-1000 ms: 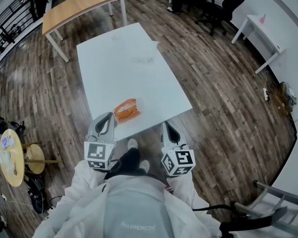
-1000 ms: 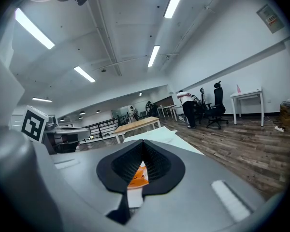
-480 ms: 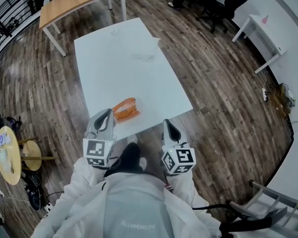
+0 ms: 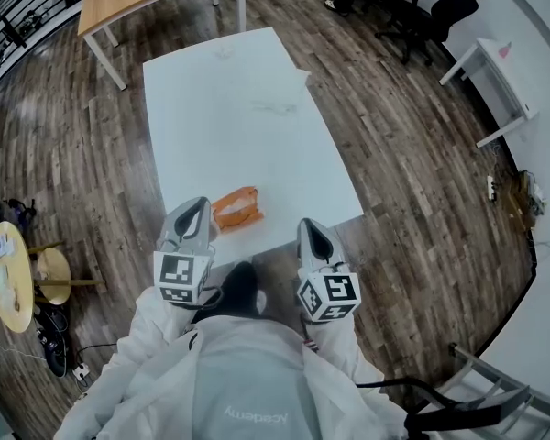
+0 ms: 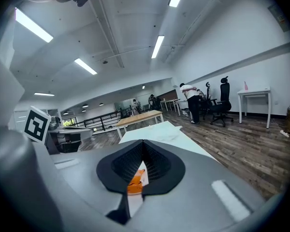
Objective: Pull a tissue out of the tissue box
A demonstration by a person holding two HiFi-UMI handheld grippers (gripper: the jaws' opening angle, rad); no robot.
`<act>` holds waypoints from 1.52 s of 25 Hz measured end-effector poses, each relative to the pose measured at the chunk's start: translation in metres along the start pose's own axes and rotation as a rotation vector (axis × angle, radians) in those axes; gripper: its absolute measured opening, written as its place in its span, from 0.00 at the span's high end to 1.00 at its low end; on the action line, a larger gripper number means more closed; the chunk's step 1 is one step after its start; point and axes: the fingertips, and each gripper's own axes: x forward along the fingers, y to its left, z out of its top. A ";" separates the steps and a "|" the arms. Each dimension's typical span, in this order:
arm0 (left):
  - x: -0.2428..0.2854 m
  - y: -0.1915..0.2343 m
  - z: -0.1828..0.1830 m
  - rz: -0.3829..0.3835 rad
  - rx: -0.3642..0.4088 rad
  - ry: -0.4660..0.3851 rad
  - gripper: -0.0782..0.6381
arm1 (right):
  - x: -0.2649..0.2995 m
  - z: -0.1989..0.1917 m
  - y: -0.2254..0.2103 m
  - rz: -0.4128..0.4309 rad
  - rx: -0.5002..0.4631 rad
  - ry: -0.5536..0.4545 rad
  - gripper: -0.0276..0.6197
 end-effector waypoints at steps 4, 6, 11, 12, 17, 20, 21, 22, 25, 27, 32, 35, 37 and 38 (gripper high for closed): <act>0.012 0.008 -0.002 0.003 -0.021 0.002 0.89 | 0.015 0.007 0.001 0.010 -0.020 0.012 0.96; 0.018 0.011 -0.001 0.007 -0.030 -0.001 0.89 | 0.022 0.010 -0.001 0.014 -0.026 0.018 0.96; 0.032 0.021 -0.001 0.024 -0.053 0.004 0.89 | 0.041 0.015 -0.004 0.030 -0.040 0.044 0.95; 0.034 0.023 -0.002 0.028 -0.057 0.007 0.89 | 0.046 0.016 -0.004 0.034 -0.043 0.047 0.96; 0.041 0.044 -0.002 0.058 -0.072 0.016 0.89 | 0.072 0.023 0.004 0.067 -0.057 0.061 0.96; 0.045 0.057 0.000 0.078 -0.079 0.018 0.89 | 0.086 0.028 0.008 0.082 -0.063 0.066 0.96; 0.047 0.062 0.000 0.085 -0.081 0.019 0.89 | 0.090 0.030 0.009 0.085 -0.065 0.068 0.96; 0.049 0.066 0.000 0.092 -0.084 0.019 0.89 | 0.095 0.032 0.009 0.087 -0.067 0.071 0.96; 0.057 0.076 0.000 0.100 -0.097 0.020 0.89 | 0.109 0.035 0.008 0.089 -0.072 0.083 0.96; 0.061 0.081 -0.002 0.101 -0.105 0.024 0.89 | 0.119 0.034 0.009 0.093 -0.076 0.092 0.96; 0.072 0.097 -0.012 0.109 -0.129 0.041 0.89 | 0.140 0.031 0.012 0.098 -0.080 0.120 0.96; 0.079 0.105 -0.016 0.108 -0.141 0.048 0.89 | 0.151 0.029 0.014 0.098 -0.087 0.137 0.96; 0.082 0.112 -0.020 0.113 -0.146 0.052 0.89 | 0.158 0.029 0.017 0.101 -0.093 0.145 0.96; 0.083 0.115 -0.022 0.116 -0.150 0.054 0.89 | 0.161 0.029 0.018 0.102 -0.095 0.149 0.96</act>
